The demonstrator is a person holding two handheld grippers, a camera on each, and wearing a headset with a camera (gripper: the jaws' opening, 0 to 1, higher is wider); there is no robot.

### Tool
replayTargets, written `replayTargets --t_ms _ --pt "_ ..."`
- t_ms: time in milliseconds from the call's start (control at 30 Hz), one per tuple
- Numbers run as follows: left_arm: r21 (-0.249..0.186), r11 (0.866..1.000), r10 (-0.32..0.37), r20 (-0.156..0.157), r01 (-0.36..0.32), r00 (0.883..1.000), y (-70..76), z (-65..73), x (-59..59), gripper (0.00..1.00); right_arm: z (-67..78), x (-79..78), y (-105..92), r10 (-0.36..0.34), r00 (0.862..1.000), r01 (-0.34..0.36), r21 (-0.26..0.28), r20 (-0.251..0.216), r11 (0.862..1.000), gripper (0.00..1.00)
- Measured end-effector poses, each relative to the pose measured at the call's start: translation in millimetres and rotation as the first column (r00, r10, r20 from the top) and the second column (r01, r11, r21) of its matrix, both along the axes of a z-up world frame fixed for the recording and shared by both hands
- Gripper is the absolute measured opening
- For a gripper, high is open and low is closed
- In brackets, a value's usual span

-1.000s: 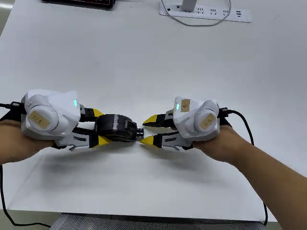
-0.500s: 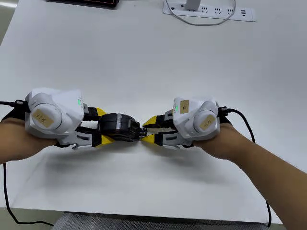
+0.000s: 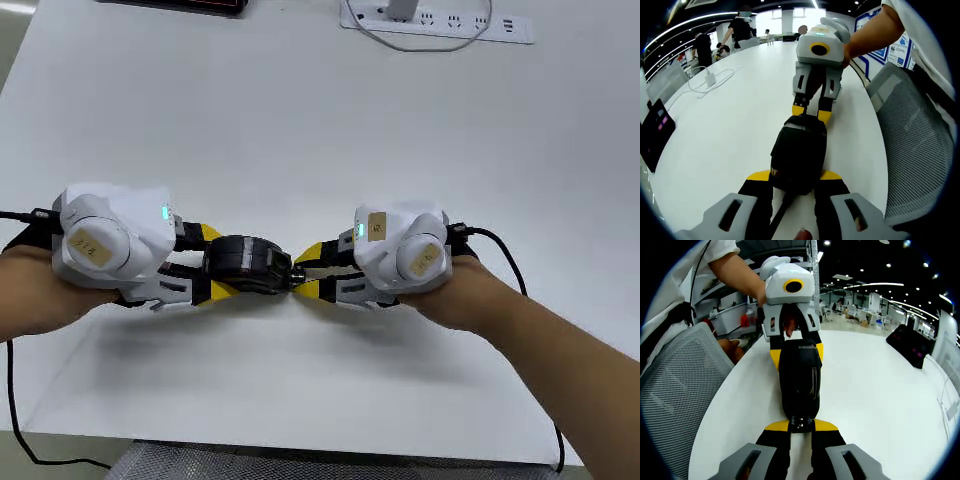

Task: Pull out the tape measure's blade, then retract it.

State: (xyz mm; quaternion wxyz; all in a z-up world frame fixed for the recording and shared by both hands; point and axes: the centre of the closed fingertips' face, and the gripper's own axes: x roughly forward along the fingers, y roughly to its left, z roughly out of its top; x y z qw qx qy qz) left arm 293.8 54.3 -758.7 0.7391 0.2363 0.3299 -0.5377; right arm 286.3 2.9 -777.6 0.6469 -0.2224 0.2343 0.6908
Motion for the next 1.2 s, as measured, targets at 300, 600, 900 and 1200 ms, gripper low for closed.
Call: replayTargets --t_ms 300,600,900,1200 --pt "0.010 1.000 -0.012 0.002 0.012 1.000 1.0 -0.5 -0.6 0.26 -0.4 -0.2 -0.2 0.033 0.999 -0.033 -0.009 -0.009 0.999 0.10" --pt "0.013 1.000 -0.018 0.003 0.018 1.000 1.6 -0.8 -0.8 0.26 0.1 -1.8 -1.8 0.042 0.999 -0.042 -0.010 -0.011 0.999 0.10" --pt "0.012 1.000 -0.027 0.007 0.027 1.000 1.2 -0.7 -0.8 0.26 0.3 -0.9 -4.3 0.039 0.999 -0.039 -0.017 -0.004 0.999 0.10" --pt "0.007 1.000 -0.027 0.008 0.027 1.000 1.7 -0.9 -0.8 0.26 1.2 -0.7 -15.2 0.024 1.000 -0.024 -0.021 -0.002 0.999 0.10"
